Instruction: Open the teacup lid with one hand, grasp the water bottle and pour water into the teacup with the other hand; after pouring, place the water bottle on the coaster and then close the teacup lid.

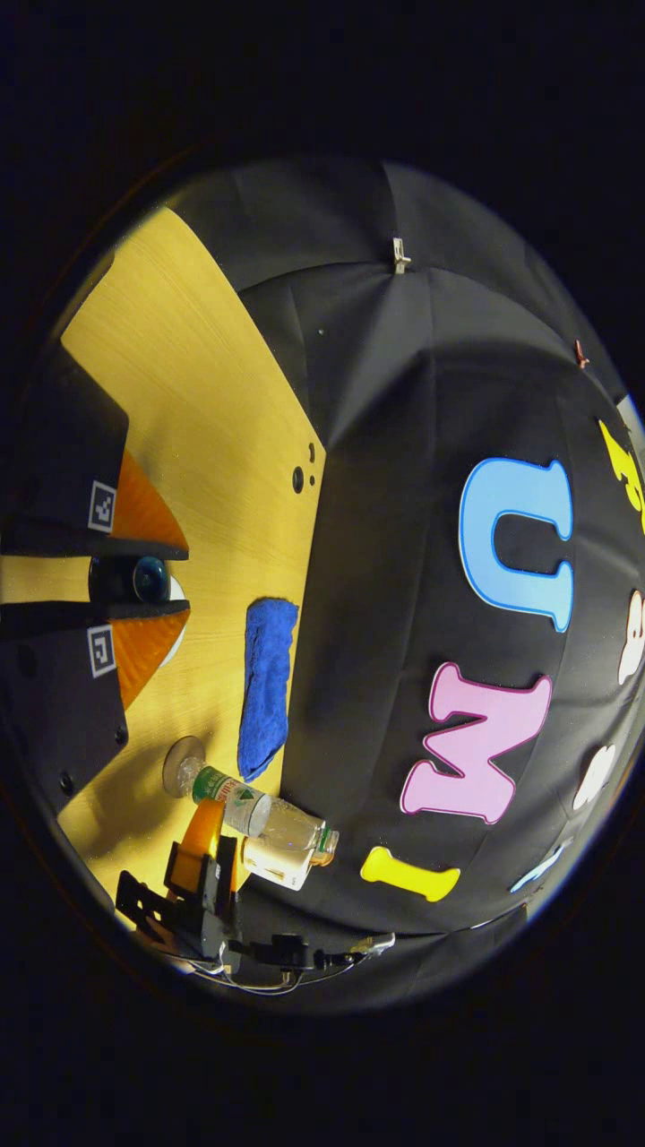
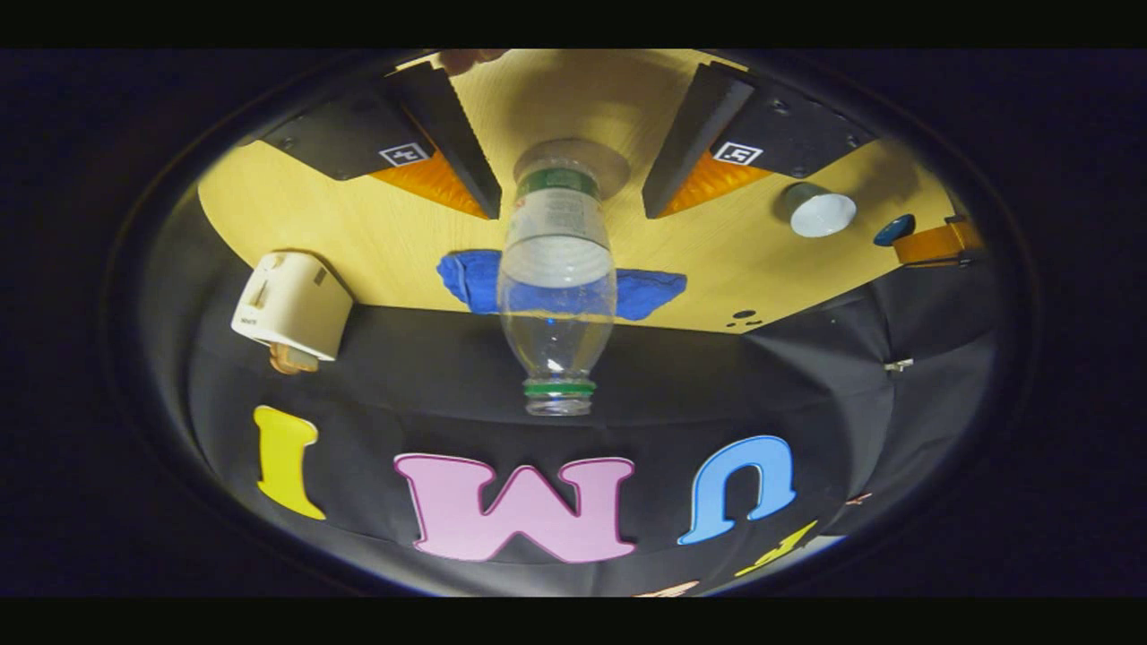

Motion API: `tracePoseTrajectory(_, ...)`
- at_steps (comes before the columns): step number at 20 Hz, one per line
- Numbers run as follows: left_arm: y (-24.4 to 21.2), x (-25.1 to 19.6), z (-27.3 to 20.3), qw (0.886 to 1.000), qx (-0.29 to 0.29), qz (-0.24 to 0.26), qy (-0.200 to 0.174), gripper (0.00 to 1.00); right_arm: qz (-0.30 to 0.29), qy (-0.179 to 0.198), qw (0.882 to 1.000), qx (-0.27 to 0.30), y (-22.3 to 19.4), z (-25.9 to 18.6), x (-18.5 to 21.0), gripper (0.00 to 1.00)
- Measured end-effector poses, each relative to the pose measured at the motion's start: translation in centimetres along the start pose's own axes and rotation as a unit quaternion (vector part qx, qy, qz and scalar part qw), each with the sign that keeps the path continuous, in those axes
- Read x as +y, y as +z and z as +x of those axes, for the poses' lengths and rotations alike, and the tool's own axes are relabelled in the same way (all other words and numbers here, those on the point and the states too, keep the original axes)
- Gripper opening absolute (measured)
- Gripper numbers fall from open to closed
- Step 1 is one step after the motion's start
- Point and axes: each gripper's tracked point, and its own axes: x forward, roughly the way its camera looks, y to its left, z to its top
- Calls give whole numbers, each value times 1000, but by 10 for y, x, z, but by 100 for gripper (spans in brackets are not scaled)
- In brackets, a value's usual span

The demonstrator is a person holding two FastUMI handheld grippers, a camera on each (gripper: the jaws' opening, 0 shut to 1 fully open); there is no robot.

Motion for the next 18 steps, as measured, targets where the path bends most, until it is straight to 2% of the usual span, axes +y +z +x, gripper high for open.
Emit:
tracePoseTrajectory(4, 5, -11, 15, 1000, -9, 23, -17, 23, 24, -12, 999, 24, -18, -12, -16, 96)
tracePoseTrajectory(7, -1, -18, 27, 999, -10, 42, -24, 23, 44, -19, 998, 37, -26, -27, -22, 100)
tracePoseTrajectory(10, -9, -26, 37, 998, -14, 51, -30, 23, 39, -24, 998, 34, -25, -41, -27, 100)
tracePoseTrajectory(11, -13, -28, 42, 998, -13, 57, -31, 27, 36, -25, 998, 35, -25, -44, -29, 95)
tracePoseTrajectory(12, -15, -29, 46, 997, -15, 65, -31, 23, 32, -25, 999, 36, -26, -46, -30, 100)
tracePoseTrajectory(18, -27, -32, 60, 995, -15, 89, -36, 24, 36, -25, 998, 37, -26, -49, -35, 100)
